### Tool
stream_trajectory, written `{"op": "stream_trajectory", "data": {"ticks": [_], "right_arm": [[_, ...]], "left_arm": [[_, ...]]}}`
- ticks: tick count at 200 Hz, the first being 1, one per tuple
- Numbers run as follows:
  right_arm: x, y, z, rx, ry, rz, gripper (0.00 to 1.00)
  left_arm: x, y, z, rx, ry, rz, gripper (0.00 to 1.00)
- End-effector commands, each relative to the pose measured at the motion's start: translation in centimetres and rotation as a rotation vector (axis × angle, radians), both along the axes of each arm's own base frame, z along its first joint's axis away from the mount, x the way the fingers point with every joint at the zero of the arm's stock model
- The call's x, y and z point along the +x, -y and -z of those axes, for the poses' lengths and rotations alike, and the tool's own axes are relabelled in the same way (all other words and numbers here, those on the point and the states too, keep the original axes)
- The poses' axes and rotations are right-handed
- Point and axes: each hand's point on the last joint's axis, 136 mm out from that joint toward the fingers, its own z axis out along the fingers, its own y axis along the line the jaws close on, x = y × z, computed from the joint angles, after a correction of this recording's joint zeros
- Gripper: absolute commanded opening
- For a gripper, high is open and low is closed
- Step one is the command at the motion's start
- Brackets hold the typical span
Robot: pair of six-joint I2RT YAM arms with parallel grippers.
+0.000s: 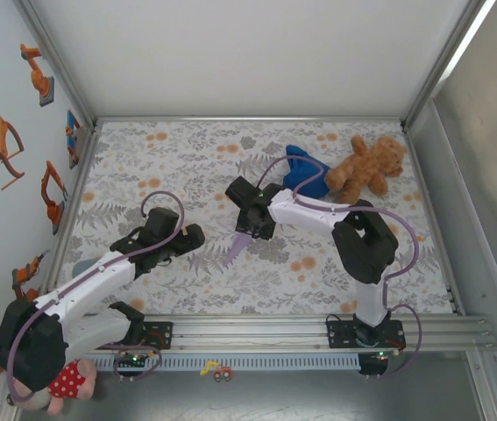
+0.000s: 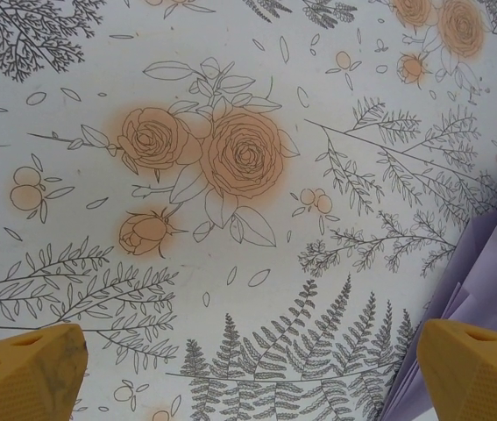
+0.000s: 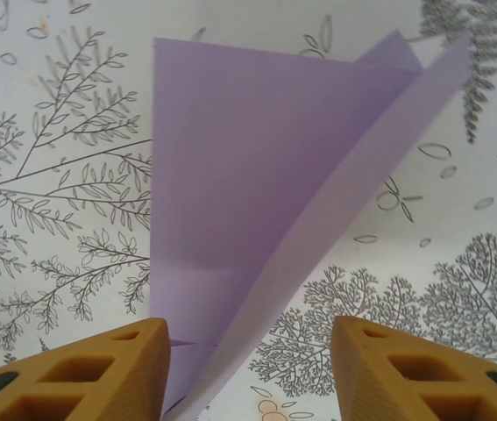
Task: Fold a paper plane with a square sheet of paper (pick it up from the middle)
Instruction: Turn over the paper plane at the center of the table.
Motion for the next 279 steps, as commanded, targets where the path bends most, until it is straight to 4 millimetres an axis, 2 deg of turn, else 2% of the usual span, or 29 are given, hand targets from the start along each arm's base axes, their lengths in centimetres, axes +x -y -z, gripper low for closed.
{"op": "stream_trajectory", "data": {"ticks": [1, 38, 78, 101, 136, 148, 160, 193, 218, 246, 279], "right_arm": [[-1.3, 1.1, -0.9, 0.008, -0.006, 0.104, 0.47], [-1.8, 1.6, -0.5, 0.012, -0.021, 0.147, 0.38], [-1.8, 1.5, 0.5, 0.005, -0.034, 0.162, 0.34], [-1.6, 1.9, 0.6, -0.013, -0.016, 0.175, 0.23], [-0.8, 2.5, -0.3, -0.031, 0.041, 0.184, 0.06], [-0.3, 2.7, -1.2, -0.038, 0.077, 0.17, 0.0], [0.5, 2.5, -2.5, -0.036, 0.122, 0.15, 0.0], [2.9, -1.2, -7.8, 0.092, 0.304, -0.089, 0.0], [3.5, -4.2, -11.0, 0.214, 0.413, -0.268, 0.0], [2.7, -7.2, -12.0, 0.366, 0.431, -0.428, 0.0], [2.5, -8.8, -10.7, 0.57, 0.375, -0.479, 0.0]], "left_arm": [[0.1, 0.2, 0.0, 0.001, -0.002, 0.019, 0.96], [0.1, 0.3, 0.1, 0.005, -0.011, 0.022, 0.96], [0.0, 0.2, 0.2, 0.007, -0.016, 0.02, 0.96], [0.0, 0.1, 0.0, 0.006, -0.01, 0.018, 0.96], [0.0, 0.0, -0.2, 0.001, -0.003, 0.013, 0.96], [0.0, -0.2, -0.2, 0.006, -0.003, 0.0, 0.96], [0.0, -0.4, -0.2, 0.004, 0.0, -0.014, 0.96], [0.1, -1.2, -0.4, 0.017, 0.007, -0.038, 0.96], [0.1, -2.3, -0.5, 0.031, 0.003, -0.085, 0.96], [-0.1, -3.1, -1.6, 0.015, 0.033, -0.127, 0.96], [-0.3, -2.9, -2.7, -0.022, 0.055, -0.128, 0.97]]}}
